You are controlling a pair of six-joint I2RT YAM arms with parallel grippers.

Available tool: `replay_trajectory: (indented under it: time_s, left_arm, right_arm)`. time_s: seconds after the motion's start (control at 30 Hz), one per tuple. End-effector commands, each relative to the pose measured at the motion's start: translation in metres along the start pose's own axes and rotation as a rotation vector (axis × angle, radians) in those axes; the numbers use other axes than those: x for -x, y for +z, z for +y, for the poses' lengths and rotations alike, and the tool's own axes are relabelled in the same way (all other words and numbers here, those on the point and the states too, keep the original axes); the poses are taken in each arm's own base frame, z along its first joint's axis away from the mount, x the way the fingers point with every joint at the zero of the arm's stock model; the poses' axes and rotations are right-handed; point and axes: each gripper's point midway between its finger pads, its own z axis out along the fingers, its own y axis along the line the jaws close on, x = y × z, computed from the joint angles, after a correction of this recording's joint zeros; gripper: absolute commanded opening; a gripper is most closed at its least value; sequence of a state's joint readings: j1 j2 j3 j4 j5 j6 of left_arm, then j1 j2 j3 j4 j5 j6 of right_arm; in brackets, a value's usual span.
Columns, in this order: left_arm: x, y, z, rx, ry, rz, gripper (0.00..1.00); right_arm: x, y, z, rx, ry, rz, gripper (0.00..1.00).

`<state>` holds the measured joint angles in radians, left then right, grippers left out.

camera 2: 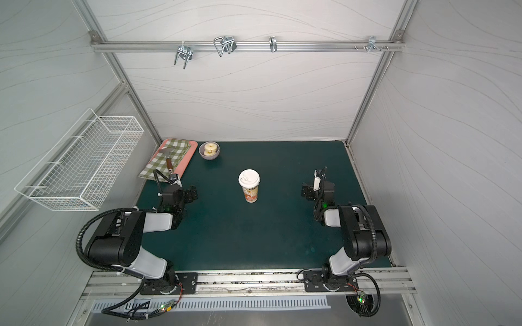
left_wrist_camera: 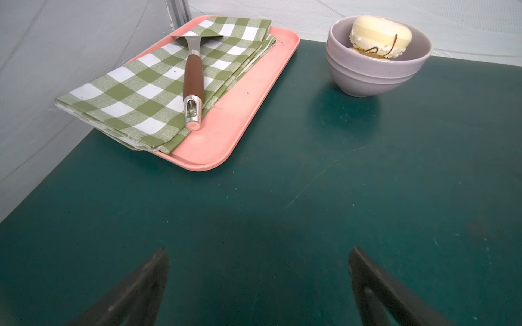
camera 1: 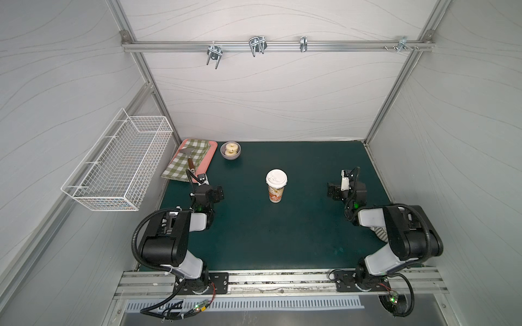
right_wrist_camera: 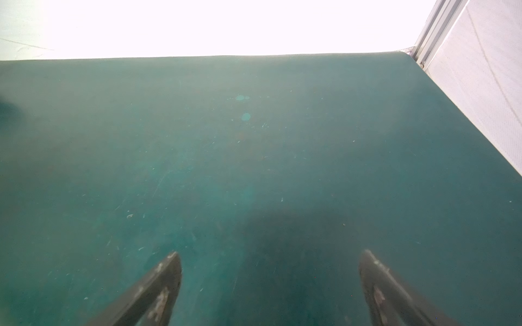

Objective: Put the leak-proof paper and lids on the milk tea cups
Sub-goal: Reset both arms

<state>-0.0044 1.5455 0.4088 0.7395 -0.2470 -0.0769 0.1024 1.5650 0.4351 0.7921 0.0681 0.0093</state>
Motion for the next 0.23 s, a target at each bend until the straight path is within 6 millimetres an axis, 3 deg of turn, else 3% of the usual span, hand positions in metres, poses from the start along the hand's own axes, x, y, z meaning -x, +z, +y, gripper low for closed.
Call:
replay_trajectory:
  time_s: [0.0, 0.2]
  left_arm:
    - [0.0263, 0.0011, -0.0046, -0.022, 0.0, -0.082, 1.0]
    - [0.0263, 0.001, -0.0045, -0.022, -0.001, -0.083, 1.0]
  right_arm:
    - [0.004, 0.0019, 0.0, 0.008, -0.017, -0.014, 0.99]
    - [0.0033, 0.003, -0.0007, 0.024, -0.006, -0.007, 0.99]
